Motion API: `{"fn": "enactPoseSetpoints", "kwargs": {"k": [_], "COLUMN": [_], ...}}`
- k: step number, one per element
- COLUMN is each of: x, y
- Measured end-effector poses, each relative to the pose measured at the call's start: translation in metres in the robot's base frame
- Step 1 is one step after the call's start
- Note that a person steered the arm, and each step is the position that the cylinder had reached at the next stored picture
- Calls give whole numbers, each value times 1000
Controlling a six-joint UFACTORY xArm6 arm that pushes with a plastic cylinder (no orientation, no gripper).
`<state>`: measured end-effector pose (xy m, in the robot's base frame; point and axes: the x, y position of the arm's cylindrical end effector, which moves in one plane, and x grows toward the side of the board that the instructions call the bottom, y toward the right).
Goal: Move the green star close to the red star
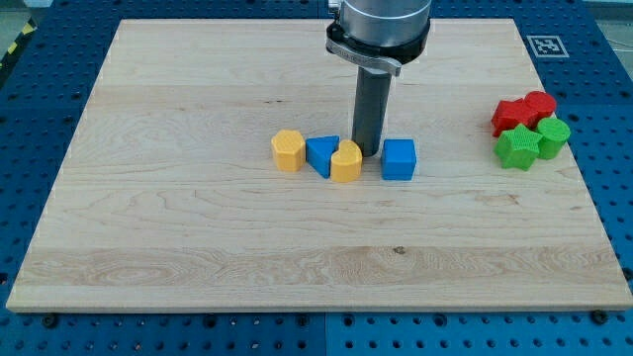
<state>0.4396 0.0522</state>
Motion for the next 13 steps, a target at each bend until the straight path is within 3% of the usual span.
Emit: {"fn": "enactPoseSetpoints", "kwargs": {"k": [4, 5, 6, 7, 8, 9, 10, 11, 12, 13], "x": [-65, -127, -161, -158, -140, -132, -54, 18, 51, 51], "y": [10, 28, 103, 221, 290, 293, 293, 289, 260, 216]}}
